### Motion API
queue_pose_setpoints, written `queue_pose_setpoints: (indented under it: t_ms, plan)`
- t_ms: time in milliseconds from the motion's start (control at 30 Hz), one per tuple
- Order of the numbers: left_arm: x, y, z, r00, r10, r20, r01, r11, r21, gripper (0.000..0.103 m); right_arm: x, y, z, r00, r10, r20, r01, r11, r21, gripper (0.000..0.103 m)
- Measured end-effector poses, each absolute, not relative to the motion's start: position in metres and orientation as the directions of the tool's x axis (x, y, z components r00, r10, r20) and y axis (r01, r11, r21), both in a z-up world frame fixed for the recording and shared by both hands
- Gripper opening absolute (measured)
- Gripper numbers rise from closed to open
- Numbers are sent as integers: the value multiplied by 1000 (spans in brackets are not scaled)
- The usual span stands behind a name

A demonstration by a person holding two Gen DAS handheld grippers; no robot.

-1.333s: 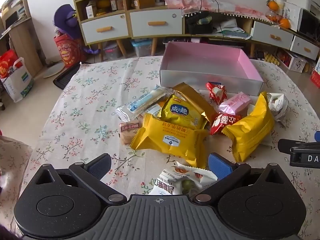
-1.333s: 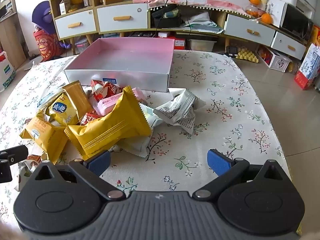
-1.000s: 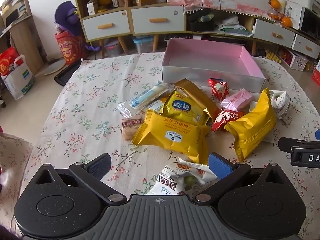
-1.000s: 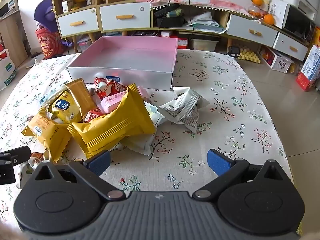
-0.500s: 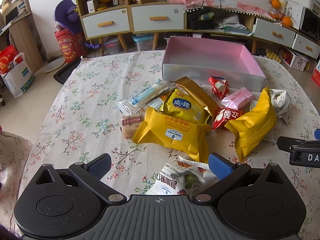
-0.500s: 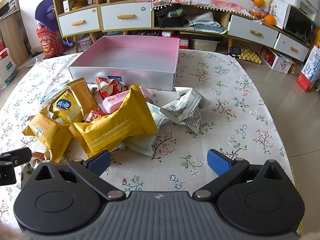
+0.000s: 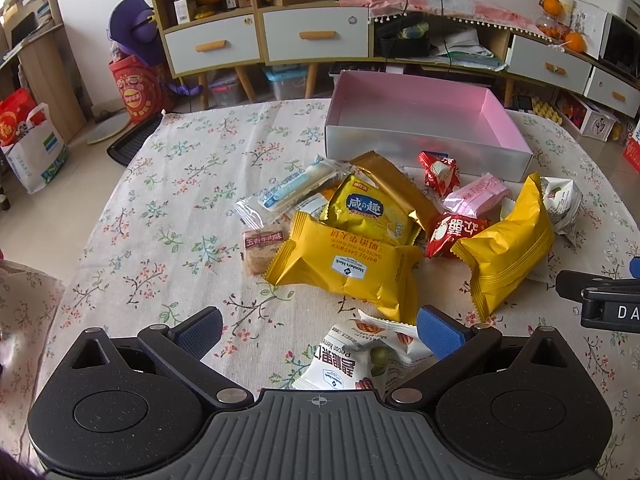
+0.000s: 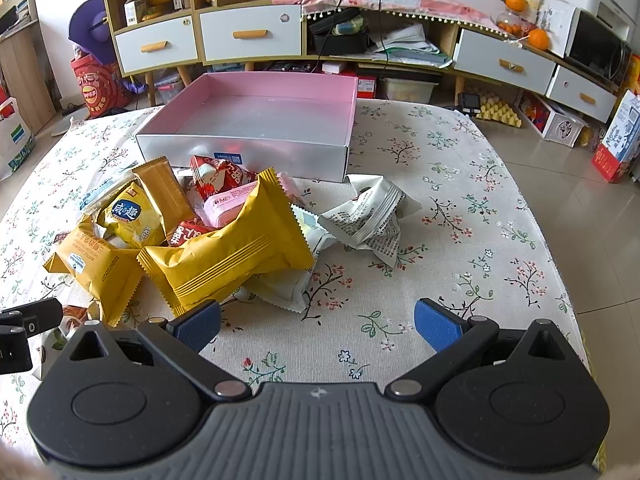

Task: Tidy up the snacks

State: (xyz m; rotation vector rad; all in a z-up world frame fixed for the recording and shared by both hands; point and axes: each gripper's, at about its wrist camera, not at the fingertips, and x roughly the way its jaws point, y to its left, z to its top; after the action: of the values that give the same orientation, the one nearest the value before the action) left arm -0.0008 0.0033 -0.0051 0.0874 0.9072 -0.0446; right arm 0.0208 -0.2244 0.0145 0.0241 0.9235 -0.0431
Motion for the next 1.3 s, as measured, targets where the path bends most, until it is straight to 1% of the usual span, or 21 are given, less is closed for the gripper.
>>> queue_pose_setpoints:
  t_ms: [1300]
  plan:
    - [-1, 3, -10, 609, -6, -793, 80, 995, 54, 103, 23, -224, 15, 604, -24, -797, 46, 999, 5, 103]
